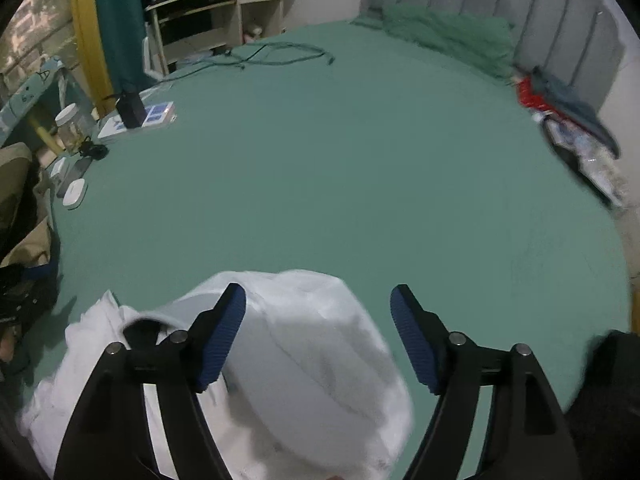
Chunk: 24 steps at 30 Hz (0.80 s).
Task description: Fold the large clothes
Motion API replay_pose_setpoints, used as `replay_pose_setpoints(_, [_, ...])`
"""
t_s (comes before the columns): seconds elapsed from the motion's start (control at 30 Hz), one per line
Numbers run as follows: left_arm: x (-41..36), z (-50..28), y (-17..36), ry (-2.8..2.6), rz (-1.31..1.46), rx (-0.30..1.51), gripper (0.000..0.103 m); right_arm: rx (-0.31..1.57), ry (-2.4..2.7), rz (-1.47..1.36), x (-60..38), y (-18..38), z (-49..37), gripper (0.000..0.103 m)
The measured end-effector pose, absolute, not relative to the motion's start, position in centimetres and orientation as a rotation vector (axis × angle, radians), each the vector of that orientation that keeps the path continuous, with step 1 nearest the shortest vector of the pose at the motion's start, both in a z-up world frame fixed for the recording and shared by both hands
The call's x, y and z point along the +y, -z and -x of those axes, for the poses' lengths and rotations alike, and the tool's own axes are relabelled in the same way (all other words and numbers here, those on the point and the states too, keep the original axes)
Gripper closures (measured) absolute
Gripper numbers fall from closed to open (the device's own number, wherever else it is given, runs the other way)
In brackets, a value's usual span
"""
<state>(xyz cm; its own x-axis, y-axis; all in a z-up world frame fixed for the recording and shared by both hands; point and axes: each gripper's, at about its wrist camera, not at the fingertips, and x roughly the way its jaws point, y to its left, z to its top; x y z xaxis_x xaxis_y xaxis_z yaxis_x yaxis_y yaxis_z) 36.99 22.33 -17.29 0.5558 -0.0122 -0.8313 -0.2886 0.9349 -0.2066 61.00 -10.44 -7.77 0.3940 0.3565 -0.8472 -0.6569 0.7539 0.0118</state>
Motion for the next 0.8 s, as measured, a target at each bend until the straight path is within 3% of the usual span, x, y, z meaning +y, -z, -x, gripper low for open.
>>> replay_pose_setpoints(0.13, [22.2,-36.9,17.4,-0.165,0.332,0.979,0.042,1.109,-0.831,0.361,-8.5,12.2,-59.6,0.009])
replay_pose_setpoints(0.37, [22.0,-37.0,18.0,-0.17,0.328,0.997,0.042,1.171,-0.914,0.556,-9.1,17.0,-56.8,0.002])
replay_pose_setpoints(0.8, [21.6,-37.3,19.1,-0.178,0.293,1.028,0.042,1.175,-1.124,0.687,-8.2,18.5,-58.5,0.0])
